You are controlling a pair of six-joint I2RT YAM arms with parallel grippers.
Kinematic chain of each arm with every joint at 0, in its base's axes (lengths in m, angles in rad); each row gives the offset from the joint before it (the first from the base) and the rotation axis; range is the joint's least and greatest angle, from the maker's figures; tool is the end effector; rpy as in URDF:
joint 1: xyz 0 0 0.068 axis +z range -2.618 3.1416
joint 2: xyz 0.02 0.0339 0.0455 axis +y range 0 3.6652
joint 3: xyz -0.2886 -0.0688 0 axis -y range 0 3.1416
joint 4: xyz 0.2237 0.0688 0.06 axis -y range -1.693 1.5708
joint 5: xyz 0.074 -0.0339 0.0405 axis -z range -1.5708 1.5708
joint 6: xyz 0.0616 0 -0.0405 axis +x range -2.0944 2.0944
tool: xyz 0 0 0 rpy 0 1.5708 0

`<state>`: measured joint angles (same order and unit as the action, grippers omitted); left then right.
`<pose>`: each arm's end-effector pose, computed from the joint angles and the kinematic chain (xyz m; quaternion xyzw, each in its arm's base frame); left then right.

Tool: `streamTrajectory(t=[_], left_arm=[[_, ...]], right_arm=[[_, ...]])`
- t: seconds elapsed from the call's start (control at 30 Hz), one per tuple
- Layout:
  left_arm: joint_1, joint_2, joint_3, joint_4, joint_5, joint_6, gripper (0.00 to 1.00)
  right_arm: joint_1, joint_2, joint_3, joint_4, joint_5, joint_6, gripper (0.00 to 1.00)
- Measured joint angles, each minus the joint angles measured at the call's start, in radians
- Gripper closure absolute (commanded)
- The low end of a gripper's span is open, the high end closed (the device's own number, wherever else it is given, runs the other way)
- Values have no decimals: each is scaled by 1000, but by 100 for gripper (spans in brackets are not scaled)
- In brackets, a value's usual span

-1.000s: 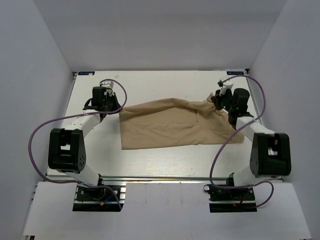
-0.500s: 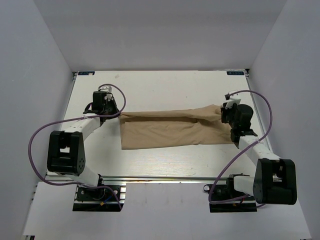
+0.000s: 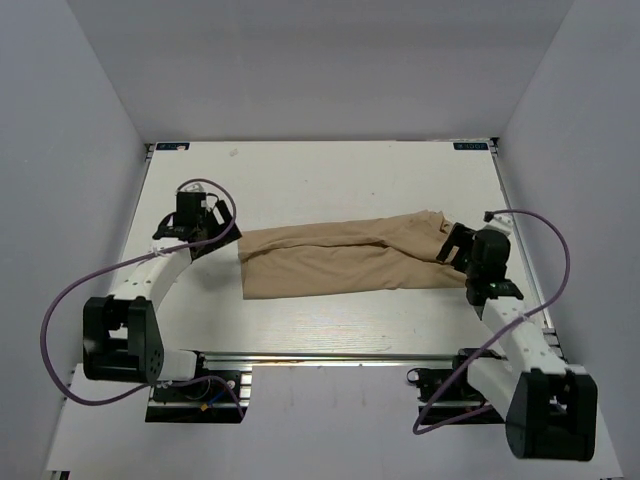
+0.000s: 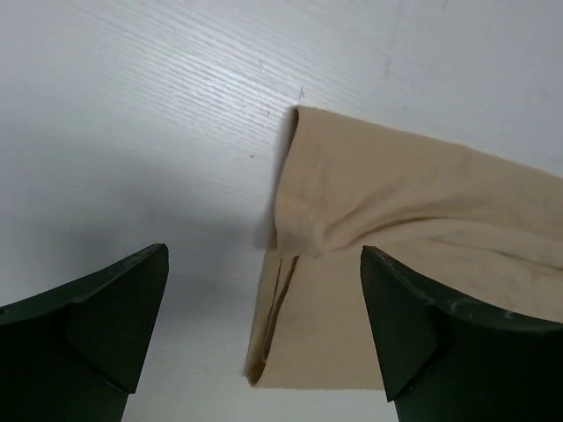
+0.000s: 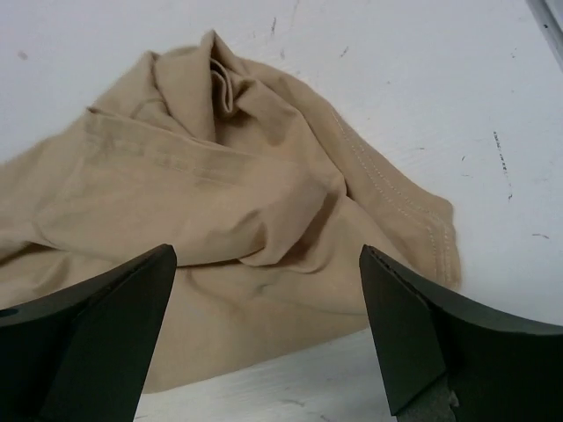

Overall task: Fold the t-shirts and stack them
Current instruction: Fold the other side of the tshirt into a rectangle, then rotate the tshirt 90 degrees

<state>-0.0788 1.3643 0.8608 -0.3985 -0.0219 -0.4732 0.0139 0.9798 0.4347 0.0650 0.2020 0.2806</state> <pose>0.2691 -0.0199 0.2342 -0.1886 0.9255 -0.0795 0.3186 0.2009 -0.0096 0.2264 0.1649 0.8361 -0.0096 0.5231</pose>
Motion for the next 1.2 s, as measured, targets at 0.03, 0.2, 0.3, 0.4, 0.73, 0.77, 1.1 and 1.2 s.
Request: streamTrajectory(t=[0.03, 0.2, 0.3, 0.4, 0.73, 0.77, 1.1, 1.2], left_arm=[[0, -17, 11, -22, -16, -7, 0], [-5, -47, 70, 0, 11, -12, 0], [-8, -2, 84, 72, 112, 6, 0], [-24, 100, 107, 144, 223, 18, 0], [-161, 337, 175, 201, 388, 87, 0], [-173, 352, 180, 203, 396, 91, 0], [-228, 393, 119, 213, 392, 100, 0], [-255, 334, 53, 198, 405, 88, 0]], right_arm=[[0, -49, -4, -28, 5, 18, 10], [-1, -130, 24, -59, -106, 37, 10], [-1, 27, 160, -95, -220, 11, 10], [3, 208, 283, -122, -301, -27, 10], [40, 538, 477, -182, -380, -54, 10], [44, 551, 482, -187, -381, -53, 10], [56, 732, 558, -291, -347, 27, 10], [56, 835, 687, -336, -338, 51, 10]])
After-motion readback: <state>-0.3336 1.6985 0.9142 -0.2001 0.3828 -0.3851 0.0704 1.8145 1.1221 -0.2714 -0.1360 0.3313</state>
